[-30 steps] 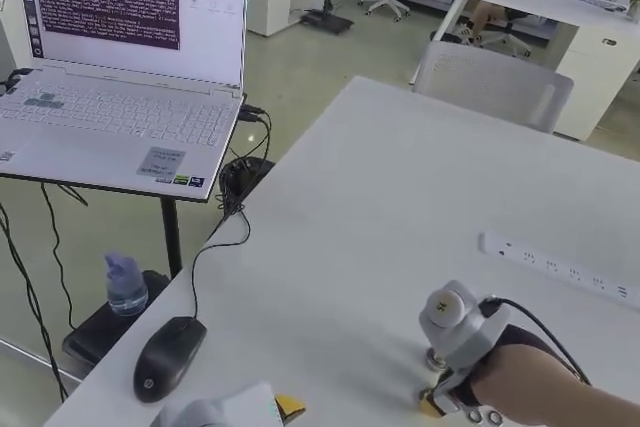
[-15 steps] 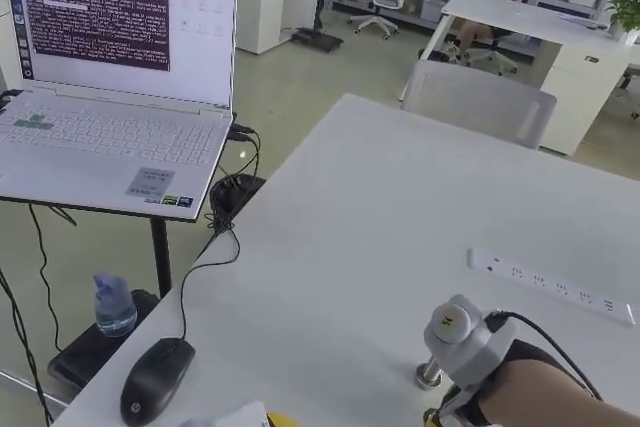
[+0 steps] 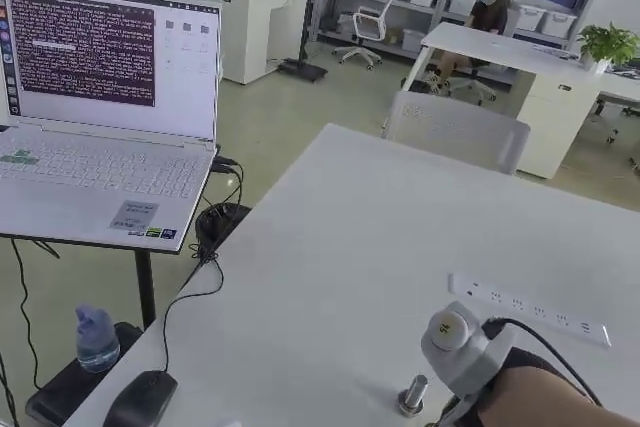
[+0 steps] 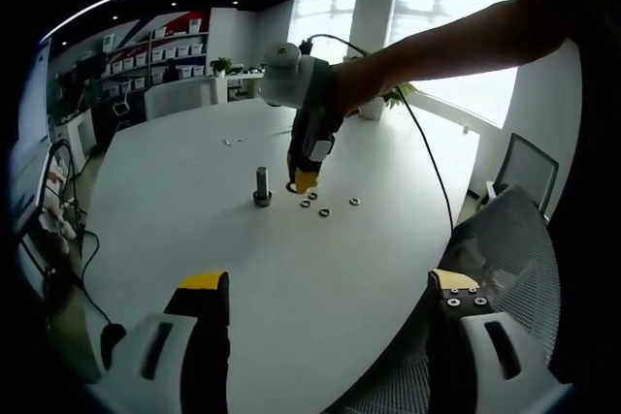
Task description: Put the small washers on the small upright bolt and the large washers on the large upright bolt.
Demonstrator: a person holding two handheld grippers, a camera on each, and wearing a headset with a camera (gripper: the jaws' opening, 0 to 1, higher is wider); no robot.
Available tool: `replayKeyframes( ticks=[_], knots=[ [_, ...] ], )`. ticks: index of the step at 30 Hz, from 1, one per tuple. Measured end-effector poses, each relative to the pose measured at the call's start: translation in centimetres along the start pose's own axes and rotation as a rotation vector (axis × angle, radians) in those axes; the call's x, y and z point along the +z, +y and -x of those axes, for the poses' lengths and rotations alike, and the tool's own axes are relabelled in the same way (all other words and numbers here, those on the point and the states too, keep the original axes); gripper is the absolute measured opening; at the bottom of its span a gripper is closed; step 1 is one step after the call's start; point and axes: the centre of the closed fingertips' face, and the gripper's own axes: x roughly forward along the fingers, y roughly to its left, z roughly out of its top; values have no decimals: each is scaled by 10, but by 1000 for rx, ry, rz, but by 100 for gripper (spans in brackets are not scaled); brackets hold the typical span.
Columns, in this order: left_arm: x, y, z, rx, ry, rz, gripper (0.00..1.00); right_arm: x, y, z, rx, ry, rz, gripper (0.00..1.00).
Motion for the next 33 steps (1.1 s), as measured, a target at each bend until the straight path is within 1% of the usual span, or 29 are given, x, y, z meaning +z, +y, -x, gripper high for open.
replayKeyframes(
  ticks=[4,6,14,20,22,28,31,33],
  knots=[
    [0,-1,0,4,-2,2,83,1,-4,4,5,4,0,21],
    [-2,-1,0,5,7,1,83,2,-6,6,-3,6,8,21],
    [-1,-1,3,10,-1,1,83,11,-14,15,-13,-4,11,22],
    [0,-2,3,8,-5,-2,83,18,-18,22,-13,-20,-1,22],
    [0,-3,3,8,-3,-4,83,19,-18,23,-14,-20,6,22],
    [-1,-5,2,1,-3,-4,83,26,-26,26,-25,-27,13,22],
    [-1,-6,2,0,0,-24,83,29,-29,24,-28,-31,21,22],
    [-1,-5,2,-2,1,-23,83,31,-30,24,-29,-37,23,22]
  ],
)
